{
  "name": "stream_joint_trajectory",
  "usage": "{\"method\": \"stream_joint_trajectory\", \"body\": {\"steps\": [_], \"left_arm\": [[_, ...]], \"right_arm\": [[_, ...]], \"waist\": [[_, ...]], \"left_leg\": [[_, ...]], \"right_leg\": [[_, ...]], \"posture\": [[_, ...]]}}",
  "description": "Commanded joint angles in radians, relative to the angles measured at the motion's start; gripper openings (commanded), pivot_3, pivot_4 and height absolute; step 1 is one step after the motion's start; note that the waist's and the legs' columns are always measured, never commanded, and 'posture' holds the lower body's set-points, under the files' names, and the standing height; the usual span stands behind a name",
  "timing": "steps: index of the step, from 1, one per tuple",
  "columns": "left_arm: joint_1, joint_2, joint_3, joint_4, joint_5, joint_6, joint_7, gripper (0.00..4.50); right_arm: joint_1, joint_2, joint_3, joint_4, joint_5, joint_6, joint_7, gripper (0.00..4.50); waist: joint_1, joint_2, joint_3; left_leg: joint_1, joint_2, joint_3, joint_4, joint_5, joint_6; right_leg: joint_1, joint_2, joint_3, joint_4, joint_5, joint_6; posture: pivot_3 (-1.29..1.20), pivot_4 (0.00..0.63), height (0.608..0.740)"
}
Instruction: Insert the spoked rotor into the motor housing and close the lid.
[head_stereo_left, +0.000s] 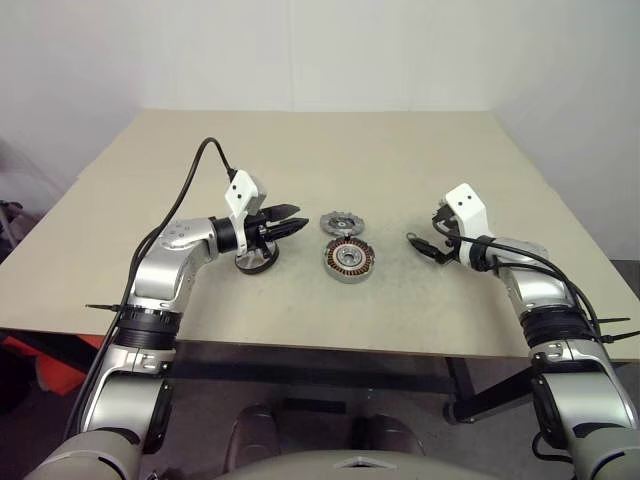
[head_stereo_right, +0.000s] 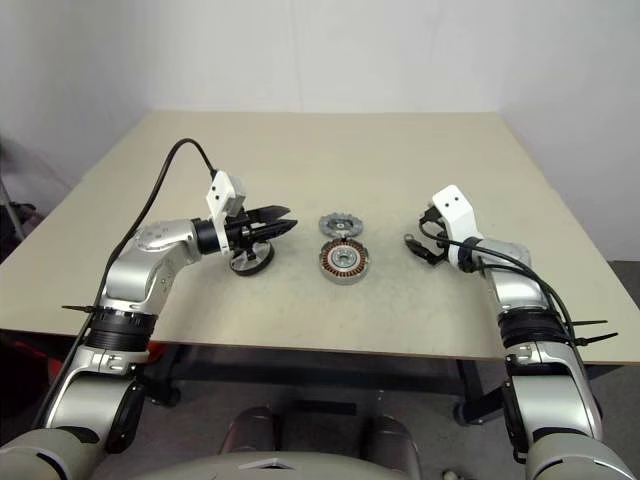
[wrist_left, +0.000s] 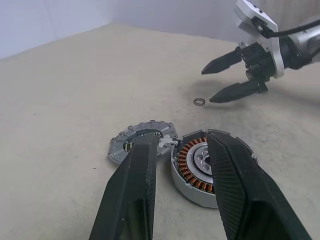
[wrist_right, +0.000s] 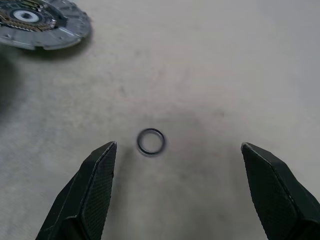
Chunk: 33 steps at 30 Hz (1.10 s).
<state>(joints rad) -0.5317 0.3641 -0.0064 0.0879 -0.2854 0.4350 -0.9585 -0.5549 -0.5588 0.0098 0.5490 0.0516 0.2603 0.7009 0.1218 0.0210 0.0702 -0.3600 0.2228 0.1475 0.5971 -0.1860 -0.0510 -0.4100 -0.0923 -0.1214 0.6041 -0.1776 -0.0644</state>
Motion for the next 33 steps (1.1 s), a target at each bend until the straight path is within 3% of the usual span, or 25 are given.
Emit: {"method": "stream_joint_trajectory", "body": {"steps": [1,15,18,22,33], "left_arm": [[0.001,0.016,0.006,-0.041,-0.019,-0.005,0.016,1.64],[0.028,0.033,0.000,-0.078,-0.029,-0.005,0.052,1.64],[0.029,0.033,-0.002,-0.079,-0.029,-0.006,0.058,1.68],[0.028,0.035,-0.003,-0.077,-0.025,-0.011,0.062,1.68],[0.025,0.043,-0.004,-0.072,-0.021,-0.020,0.066,1.68]], "right_arm": [[-0.024,0.018,0.003,-0.015,-0.003,-0.019,-0.011,4.50],[-0.071,0.042,-0.006,0.116,-0.032,-0.020,-0.057,4.50],[-0.076,0.045,-0.012,0.132,-0.027,-0.018,-0.060,3.91],[-0.077,0.056,-0.014,0.141,-0.017,-0.006,-0.052,2.55],[-0.083,0.068,-0.028,0.163,0.007,0.040,-0.040,2.55]], "waist": [[0.000,0.000,0.000],[-0.001,0.000,0.000],[-0.001,0.000,0.000],[-0.001,0.000,0.000],[-0.001,0.000,0.000]], "left_leg": [[0.001,0.000,0.000,0.000,0.000,0.000],[0.003,0.000,0.000,0.000,0.000,0.000],[0.004,0.000,0.000,0.000,0.000,0.000],[0.007,-0.001,0.000,0.000,0.000,0.000],[0.008,-0.001,0.001,0.000,0.000,0.000]], "right_leg": [[0.000,0.000,0.000,0.000,0.000,0.000],[0.000,0.000,0.001,0.000,0.000,0.000],[0.002,0.000,0.001,0.000,0.000,0.000],[0.004,0.000,0.001,0.000,0.000,0.000],[0.004,0.000,0.002,0.000,0.000,0.000]], "posture": [[0.00,0.000,0.740],[0.00,0.000,0.740],[0.00,0.000,0.740],[0.00,0.000,0.740],[0.00,0.000,0.740]]}}
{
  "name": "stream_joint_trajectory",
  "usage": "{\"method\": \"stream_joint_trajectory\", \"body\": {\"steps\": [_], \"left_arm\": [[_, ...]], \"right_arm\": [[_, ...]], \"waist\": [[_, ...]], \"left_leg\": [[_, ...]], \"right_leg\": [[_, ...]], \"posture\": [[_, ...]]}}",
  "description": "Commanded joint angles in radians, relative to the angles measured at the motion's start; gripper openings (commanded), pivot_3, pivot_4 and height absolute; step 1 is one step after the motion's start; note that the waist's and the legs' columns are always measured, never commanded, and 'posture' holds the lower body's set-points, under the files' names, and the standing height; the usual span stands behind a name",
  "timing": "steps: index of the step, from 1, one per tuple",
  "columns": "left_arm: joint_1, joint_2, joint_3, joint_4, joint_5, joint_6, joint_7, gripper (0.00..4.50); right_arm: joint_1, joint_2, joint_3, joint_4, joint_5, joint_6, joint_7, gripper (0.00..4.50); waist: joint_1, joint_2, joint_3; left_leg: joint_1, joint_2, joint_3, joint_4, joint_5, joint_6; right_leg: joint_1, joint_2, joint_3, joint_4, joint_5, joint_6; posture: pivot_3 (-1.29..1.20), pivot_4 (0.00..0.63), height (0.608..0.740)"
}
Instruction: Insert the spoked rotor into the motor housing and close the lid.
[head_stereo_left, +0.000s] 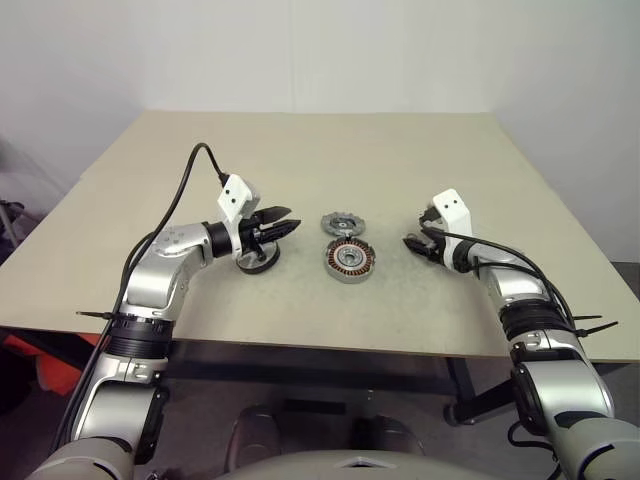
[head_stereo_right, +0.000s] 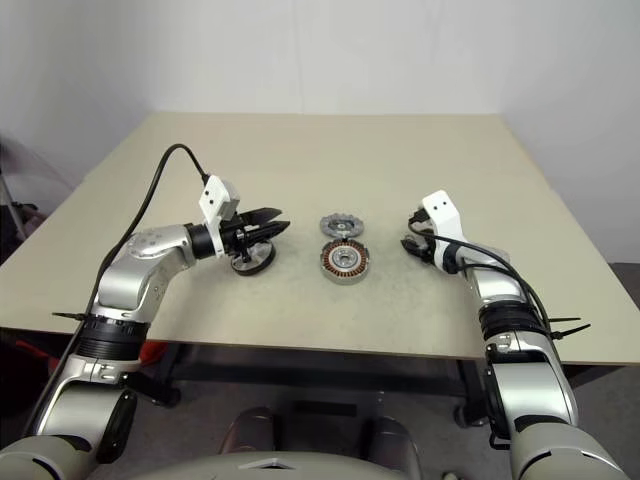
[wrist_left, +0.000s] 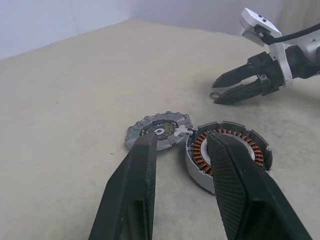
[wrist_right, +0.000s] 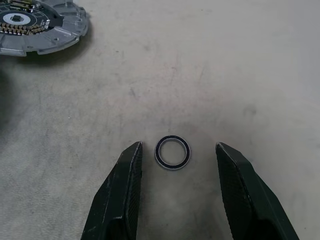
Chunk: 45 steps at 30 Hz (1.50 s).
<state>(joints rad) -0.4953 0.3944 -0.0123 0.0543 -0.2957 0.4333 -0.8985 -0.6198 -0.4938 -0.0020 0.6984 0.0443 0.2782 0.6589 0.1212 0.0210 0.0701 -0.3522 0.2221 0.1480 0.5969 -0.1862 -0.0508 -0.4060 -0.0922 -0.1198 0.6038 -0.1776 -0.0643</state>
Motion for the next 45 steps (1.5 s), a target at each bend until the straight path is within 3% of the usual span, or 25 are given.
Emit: {"method": "stream_joint_trajectory", "body": {"steps": [1,3,7,15,25,31,45], "left_arm": [[-0.010,0.013,0.001,-0.040,-0.011,-0.019,0.006,1.68],[-0.007,0.011,0.001,-0.040,-0.011,-0.021,0.008,1.68],[0.005,0.002,-0.004,-0.033,-0.008,-0.030,0.018,1.68],[0.053,-0.028,-0.016,0.006,0.007,-0.089,0.056,1.68],[0.099,-0.001,-0.024,-0.015,-0.028,-0.041,0.010,1.68],[0.116,-0.012,-0.053,0.027,0.012,-0.103,0.024,1.68],[0.150,-0.087,-0.094,0.147,0.088,-0.284,0.083,1.68]], "right_arm": [[-0.018,0.005,-0.018,0.011,0.018,0.029,0.006,2.38],[-0.020,0.006,-0.019,0.004,0.024,0.040,0.014,1.96],[-0.023,0.008,-0.013,-0.002,0.024,0.051,0.015,0.65],[-0.029,0.016,-0.012,-0.021,0.027,0.054,0.015,0.65],[0.017,0.000,0.035,-0.479,0.106,0.171,0.172,0.65],[0.075,0.016,0.107,-0.682,0.129,0.247,0.208,0.65],[0.135,0.050,0.183,-0.691,0.115,0.272,0.173,0.65]], "waist": [[0.000,0.000,0.000],[-0.001,0.000,0.000],[0.000,0.000,0.000],[-0.002,0.000,0.000],[-0.001,0.000,0.000],[0.002,0.000,0.000],[0.003,0.000,0.000]], "left_leg": [[0.000,0.000,0.000,0.000,0.000,0.000],[0.000,0.000,0.000,0.000,0.000,0.000],[0.001,0.000,0.000,0.000,0.000,0.000],[0.001,0.000,0.000,0.000,0.000,0.000],[0.000,0.000,0.000,-0.003,0.000,0.000],[0.000,0.000,0.000,-0.006,0.000,0.000],[0.001,-0.001,0.001,-0.018,0.001,-0.001]], "right_leg": [[0.000,0.000,0.000,0.000,0.000,0.000],[0.000,0.000,0.000,0.000,0.000,0.000],[0.000,0.000,0.000,0.000,0.000,0.000],[0.001,0.000,0.000,-0.001,0.000,0.000],[-0.001,0.001,0.000,-0.002,0.000,0.000],[-0.001,0.001,0.000,-0.004,0.000,0.000],[0.001,0.002,0.000,-0.016,0.001,0.002]], "posture": [[0.00,0.000,0.740],[0.00,0.000,0.740],[0.00,0.000,0.740],[0.00,0.000,0.740],[0.00,0.000,0.740],[0.00,0.000,0.740],[0.00,0.000,0.740]]}}
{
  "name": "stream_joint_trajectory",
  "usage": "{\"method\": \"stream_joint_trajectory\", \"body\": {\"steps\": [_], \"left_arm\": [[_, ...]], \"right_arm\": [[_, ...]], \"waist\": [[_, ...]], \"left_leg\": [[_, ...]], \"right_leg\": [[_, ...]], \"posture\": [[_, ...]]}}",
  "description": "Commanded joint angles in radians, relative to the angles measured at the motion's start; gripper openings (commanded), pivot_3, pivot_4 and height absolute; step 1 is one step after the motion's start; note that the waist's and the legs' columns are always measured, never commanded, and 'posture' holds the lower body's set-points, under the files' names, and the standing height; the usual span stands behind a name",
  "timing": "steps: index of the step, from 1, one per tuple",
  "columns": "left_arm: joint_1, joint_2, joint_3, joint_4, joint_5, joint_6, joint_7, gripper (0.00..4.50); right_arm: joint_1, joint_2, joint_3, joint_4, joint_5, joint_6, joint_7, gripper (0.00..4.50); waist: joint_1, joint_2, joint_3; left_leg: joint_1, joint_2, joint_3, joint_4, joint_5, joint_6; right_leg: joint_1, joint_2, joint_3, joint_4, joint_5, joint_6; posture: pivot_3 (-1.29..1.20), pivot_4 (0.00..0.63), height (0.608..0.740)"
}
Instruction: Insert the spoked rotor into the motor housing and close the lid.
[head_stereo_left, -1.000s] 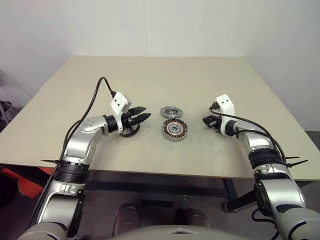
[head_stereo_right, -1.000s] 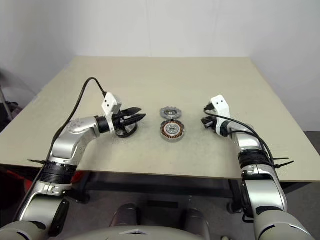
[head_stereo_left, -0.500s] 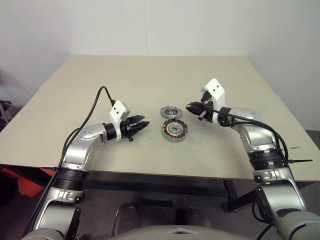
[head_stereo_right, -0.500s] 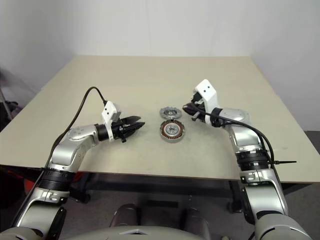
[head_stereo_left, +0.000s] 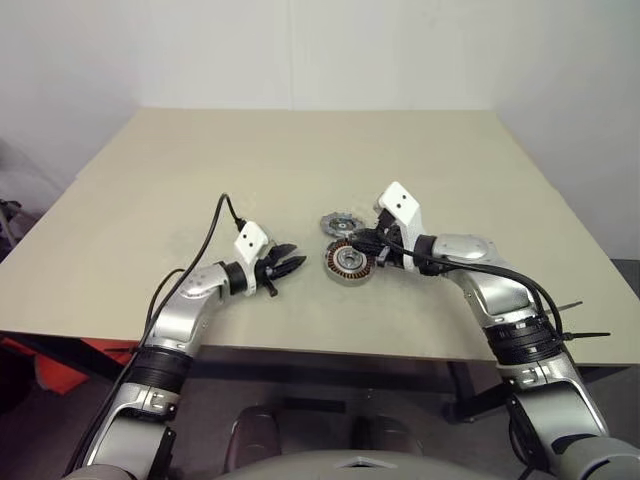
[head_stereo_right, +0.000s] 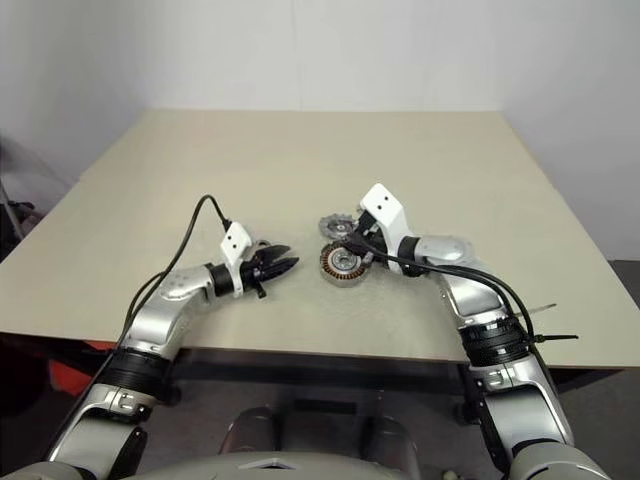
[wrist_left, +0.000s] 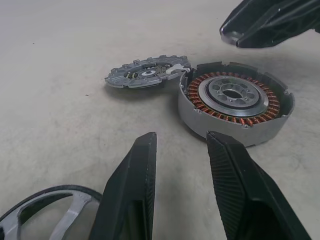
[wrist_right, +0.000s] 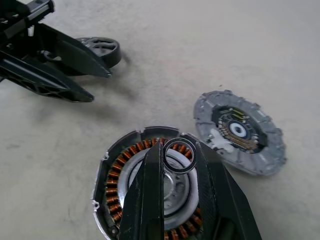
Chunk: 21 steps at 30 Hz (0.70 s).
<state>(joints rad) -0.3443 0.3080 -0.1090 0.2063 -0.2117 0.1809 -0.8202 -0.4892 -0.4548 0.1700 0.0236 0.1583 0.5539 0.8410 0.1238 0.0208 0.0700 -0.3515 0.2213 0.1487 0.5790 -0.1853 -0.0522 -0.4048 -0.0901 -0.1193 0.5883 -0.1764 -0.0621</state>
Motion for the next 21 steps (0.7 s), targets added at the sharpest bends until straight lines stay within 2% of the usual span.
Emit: {"method": "stream_joint_trajectory", "body": {"steps": [1,21], "left_arm": [[0.000,0.000,0.003,-0.005,0.005,-0.033,0.005,1.68],[-0.008,0.009,0.009,0.000,0.013,-0.041,0.004,1.68]], "right_arm": [[0.009,0.013,0.016,-0.016,0.001,-0.003,-0.011,0.65],[0.033,0.023,0.046,0.062,-0.024,-0.029,-0.032,0.65]], "waist": [[0.000,0.000,0.000],[0.000,0.000,0.000]], "left_leg": [[0.000,0.000,0.000,0.000,0.000,0.000],[0.001,0.000,0.000,-0.001,0.001,-0.001]], "right_leg": [[0.000,0.000,0.000,0.000,0.000,0.000],[0.000,0.000,0.001,0.000,0.000,0.000]], "posture": [[0.00,0.000,0.740],[0.00,0.000,0.740]]}}
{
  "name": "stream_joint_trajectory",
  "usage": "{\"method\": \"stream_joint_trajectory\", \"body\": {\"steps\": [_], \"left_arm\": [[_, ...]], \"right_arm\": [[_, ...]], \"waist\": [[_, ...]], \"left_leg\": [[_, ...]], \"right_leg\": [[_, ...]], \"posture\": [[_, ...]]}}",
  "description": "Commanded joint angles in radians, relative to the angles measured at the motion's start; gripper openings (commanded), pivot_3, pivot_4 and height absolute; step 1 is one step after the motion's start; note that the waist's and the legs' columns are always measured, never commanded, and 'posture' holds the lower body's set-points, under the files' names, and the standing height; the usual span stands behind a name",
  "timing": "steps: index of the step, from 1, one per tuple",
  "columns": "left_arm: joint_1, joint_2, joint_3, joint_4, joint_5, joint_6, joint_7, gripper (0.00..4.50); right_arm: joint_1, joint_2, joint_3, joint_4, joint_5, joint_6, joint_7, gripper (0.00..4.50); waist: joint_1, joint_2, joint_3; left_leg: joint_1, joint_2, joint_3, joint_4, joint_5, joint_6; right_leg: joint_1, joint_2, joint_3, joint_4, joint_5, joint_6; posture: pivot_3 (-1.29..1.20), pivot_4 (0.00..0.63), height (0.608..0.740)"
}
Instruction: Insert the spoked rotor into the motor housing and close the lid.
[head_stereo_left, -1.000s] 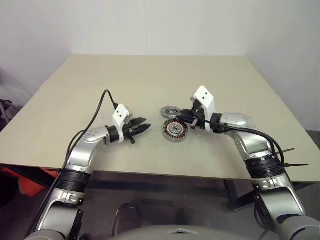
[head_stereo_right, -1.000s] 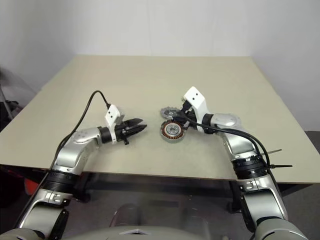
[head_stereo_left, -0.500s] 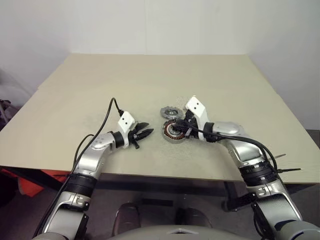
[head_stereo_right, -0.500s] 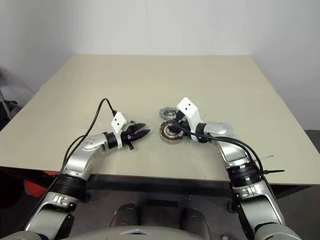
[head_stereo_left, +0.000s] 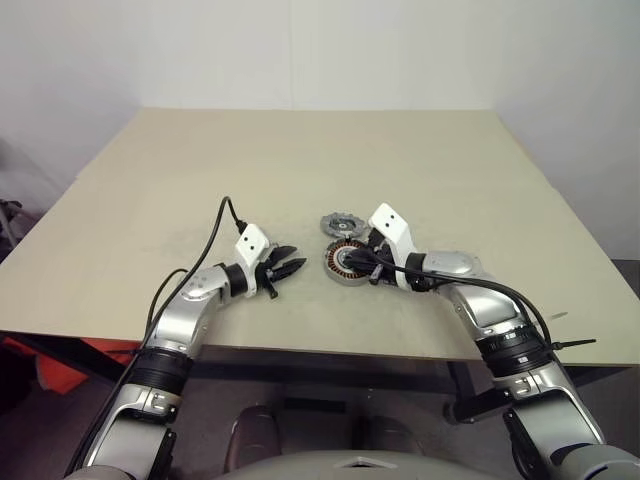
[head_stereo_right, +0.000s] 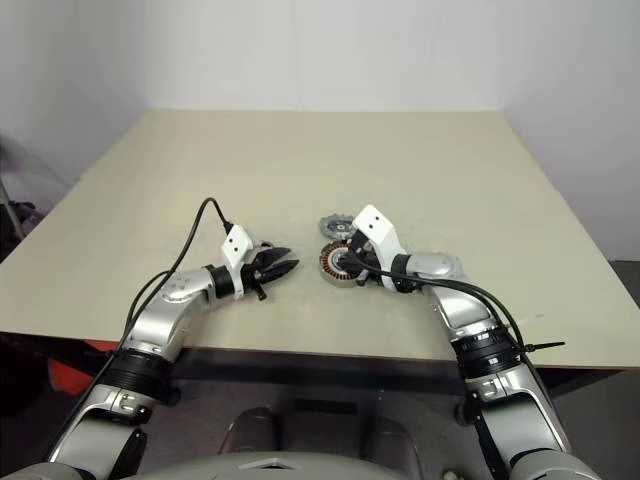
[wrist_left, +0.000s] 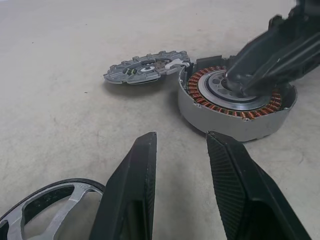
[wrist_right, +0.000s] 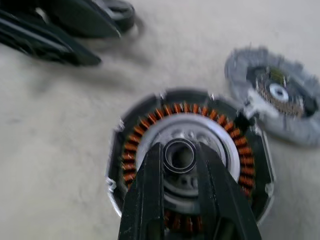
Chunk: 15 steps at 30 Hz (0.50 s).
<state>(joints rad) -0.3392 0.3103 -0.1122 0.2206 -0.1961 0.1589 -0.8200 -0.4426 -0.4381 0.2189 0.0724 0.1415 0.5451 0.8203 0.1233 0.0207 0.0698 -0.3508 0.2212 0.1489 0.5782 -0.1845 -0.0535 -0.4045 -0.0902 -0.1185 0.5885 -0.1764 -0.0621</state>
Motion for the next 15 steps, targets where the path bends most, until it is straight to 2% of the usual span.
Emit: {"method": "stream_joint_trajectory", "body": {"steps": [1,15], "left_arm": [[-0.013,0.008,0.012,-0.015,-0.003,-0.019,0.003,1.68],[-0.011,0.013,0.014,-0.018,-0.002,-0.020,0.008,1.68]], "right_arm": [[-0.016,0.008,-0.002,0.025,-0.010,-0.025,-0.013,0.65],[-0.047,0.001,-0.010,0.089,-0.019,-0.060,-0.015,0.65]], "waist": [[0.000,0.000,0.000],[0.000,0.000,0.000]], "left_leg": [[0.000,0.000,0.000,0.000,0.000,0.000],[0.002,0.000,0.000,0.002,0.001,-0.001]], "right_leg": [[0.000,0.000,0.000,0.000,0.000,0.000],[0.004,0.000,0.000,0.000,0.000,0.000]], "posture": [[0.00,0.000,0.740],[0.00,0.000,0.740]]}}
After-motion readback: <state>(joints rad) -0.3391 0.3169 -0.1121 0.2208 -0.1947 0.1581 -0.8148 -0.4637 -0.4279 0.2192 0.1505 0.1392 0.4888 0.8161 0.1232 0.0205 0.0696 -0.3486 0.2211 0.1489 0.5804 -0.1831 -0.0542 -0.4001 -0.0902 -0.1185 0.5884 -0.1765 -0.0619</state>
